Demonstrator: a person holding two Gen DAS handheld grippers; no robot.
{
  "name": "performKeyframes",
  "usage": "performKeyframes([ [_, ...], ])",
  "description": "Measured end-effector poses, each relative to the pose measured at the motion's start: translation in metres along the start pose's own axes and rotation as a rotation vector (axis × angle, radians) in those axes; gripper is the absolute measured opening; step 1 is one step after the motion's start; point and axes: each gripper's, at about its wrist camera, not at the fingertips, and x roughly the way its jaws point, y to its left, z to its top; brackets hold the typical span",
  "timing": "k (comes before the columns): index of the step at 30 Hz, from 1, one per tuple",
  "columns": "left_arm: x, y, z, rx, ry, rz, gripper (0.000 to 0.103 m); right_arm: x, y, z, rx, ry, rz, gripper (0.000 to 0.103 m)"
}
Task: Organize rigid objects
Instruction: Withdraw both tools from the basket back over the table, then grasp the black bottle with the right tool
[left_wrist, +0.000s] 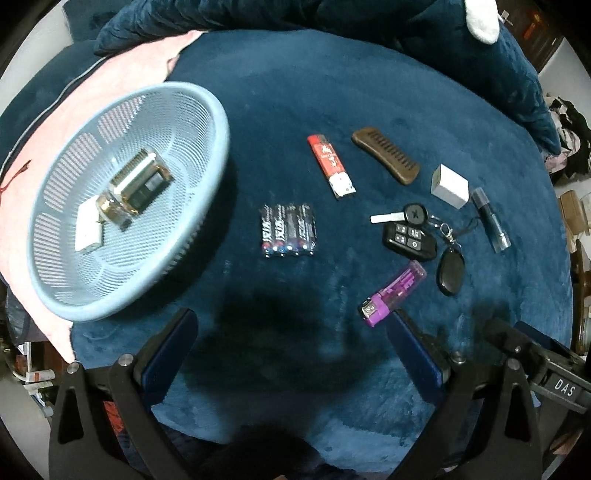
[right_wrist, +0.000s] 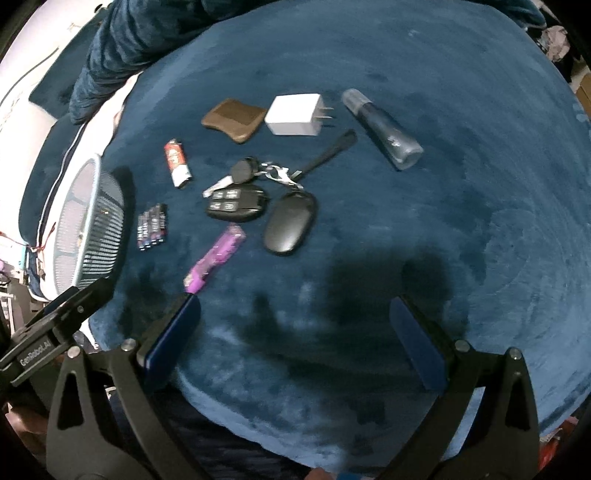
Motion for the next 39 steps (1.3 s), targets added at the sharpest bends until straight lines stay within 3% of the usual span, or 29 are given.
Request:
performKeyframes([
  [9,0.026,-0.002,0.005,-0.011,0.031,-0.013,0.102,0.009,-0.035,0.014,0.057,-0.001,-0.069,0.103],
  [20,0.055,0.000,0.010,-0.031,0.045,-0.020,0.102,0.019,-0.058,0.088,0.043,-0.069,-0.180,0.100],
  [21,0.057,0.003,0.011,-0.040,0.047,-0.018,0.102,0.023,-0.059,0.095,0.037,-0.070,-0.180,0.097],
  [23,0.061,0.007,0.012,-0.053,0.047,-0.019,0.102,0.032,-0.059,0.105,0.025,-0.053,-0.194,0.075],
  [27,0.066,0.012,0.015,-0.065,0.045,-0.027,0.102,0.052,-0.059,0.116,-0.008,-0.007,-0.214,0.062],
  [31,0.066,0.022,0.013,-0.091,0.037,-0.035,0.102,0.049,-0.061,0.107,-0.045,-0.011,-0.222,0.030],
  [39,0.065,0.039,0.016,-0.132,0.021,-0.034,0.102,0.028,-0.063,0.025,-0.038,0.040,-0.093,0.028],
])
